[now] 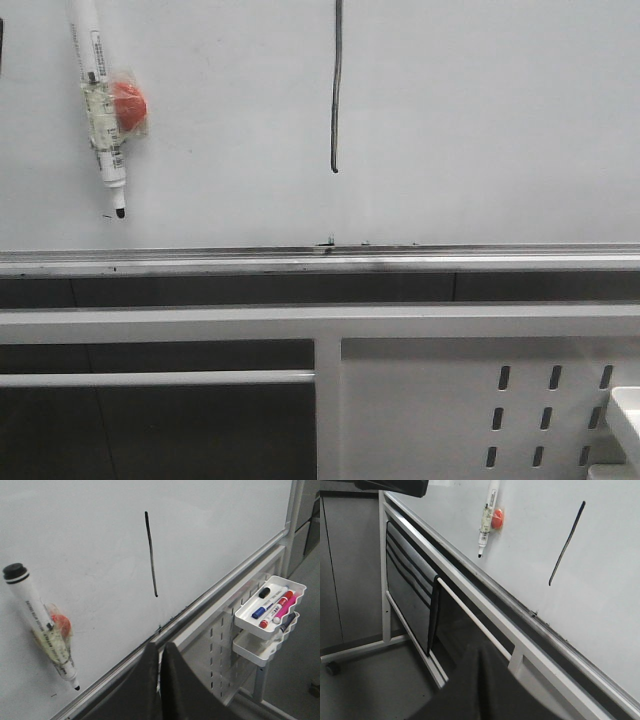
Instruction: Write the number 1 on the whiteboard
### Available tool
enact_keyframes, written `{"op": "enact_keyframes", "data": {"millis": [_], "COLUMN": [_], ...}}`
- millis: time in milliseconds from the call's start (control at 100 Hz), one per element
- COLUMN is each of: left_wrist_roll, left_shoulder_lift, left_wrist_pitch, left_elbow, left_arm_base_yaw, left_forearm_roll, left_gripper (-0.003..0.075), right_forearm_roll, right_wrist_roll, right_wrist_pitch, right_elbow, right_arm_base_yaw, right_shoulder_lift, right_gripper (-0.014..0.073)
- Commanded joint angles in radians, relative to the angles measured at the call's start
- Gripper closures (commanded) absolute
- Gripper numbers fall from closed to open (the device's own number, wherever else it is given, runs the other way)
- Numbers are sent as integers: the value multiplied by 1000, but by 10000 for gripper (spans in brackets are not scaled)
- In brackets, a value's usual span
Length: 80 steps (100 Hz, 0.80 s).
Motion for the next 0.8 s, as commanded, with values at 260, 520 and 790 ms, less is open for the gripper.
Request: {"op": "enact_keyframes", "data": {"millis": [260, 520, 790], "left_wrist_roll": [96, 106, 68], "left_shoulder_lift": [-1, -74, -403], "left_wrist_pitch": [117, 204, -191], "left_elbow": [-28, -35, -35], "left_arm_base_yaw": [-6, 69, 567], "left_forearm_roll": [15, 15, 15], "left_gripper": [740, 740, 740], "right_forearm_roll": [9, 9, 9], "right_wrist_roll": [-2, -2, -2], "right_wrist_pitch": [-75, -75, -75], "right_elbow": [-26, -26, -26], "right_arm_base_yaw": [-7, -7, -7], "right_shoulder_lift": [7, 7, 7], "right_gripper": [663, 663, 663]}}
